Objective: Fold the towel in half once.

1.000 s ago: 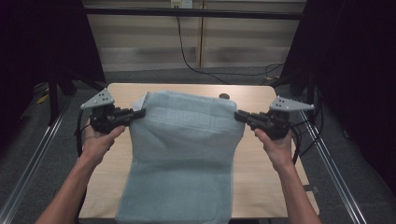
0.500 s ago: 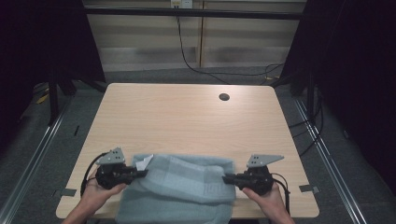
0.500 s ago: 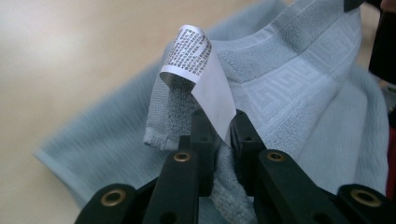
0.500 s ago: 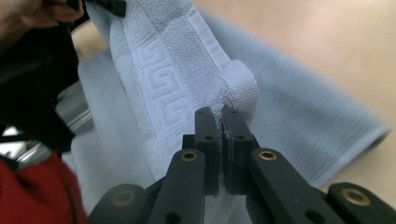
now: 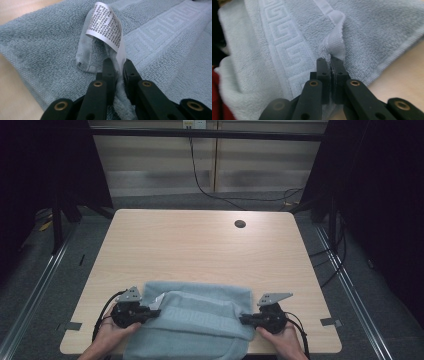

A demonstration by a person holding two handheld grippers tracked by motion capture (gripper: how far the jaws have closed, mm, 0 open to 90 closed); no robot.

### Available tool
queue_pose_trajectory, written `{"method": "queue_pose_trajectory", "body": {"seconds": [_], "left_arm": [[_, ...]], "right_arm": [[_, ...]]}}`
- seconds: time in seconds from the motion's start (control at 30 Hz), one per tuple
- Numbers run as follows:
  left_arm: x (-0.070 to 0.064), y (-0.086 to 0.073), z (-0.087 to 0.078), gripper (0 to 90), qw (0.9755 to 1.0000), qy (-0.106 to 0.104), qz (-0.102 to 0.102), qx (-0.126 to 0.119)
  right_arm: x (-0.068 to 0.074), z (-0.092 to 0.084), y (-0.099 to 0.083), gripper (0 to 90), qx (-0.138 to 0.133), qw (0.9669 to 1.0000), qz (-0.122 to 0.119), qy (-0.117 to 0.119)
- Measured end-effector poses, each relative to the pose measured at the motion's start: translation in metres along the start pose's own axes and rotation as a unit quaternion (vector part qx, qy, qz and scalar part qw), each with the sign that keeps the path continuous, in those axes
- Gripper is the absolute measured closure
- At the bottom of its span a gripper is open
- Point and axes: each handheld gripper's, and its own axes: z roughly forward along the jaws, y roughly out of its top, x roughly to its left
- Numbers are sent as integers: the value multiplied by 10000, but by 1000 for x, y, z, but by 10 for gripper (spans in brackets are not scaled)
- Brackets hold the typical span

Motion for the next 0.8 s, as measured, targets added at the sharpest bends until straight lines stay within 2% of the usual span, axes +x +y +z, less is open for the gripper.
{"method": "queue_pose_trajectory", "body": {"seconds": [0.07,0.13,0.23,0.33,0.43,0.53,0.63,0.73,0.8], "left_arm": [[7,8,8,829,10000,59,-30,-37],[16,20,19,830,9999,127,-42,-44],[26,35,32,830,9997,225,-52,-24],[35,49,46,830,9995,268,-178,-48],[43,63,58,830,9991,357,-210,-49],[52,73,68,830,9983,430,-376,-131],[62,81,77,830,9974,416,-542,-208],[68,89,82,830,9970,585,-475,-156],[73,92,85,830,9967,586,-539,-180]], "right_arm": [[-10,1,5,873,-22,9999,58,-114],[-20,2,14,873,-5,9994,-44,-353],[-37,4,22,873,-47,9986,45,-522],[-56,5,32,872,-59,9972,159,-730],[-75,7,41,872,-102,9958,300,-864],[-91,9,50,872,-166,9939,444,-993],[-107,12,57,872,-250,9921,585,-1083],[-118,16,65,872,-284,9905,656,-1178],[-124,19,71,872,-280,9894,630,-1278]]}}
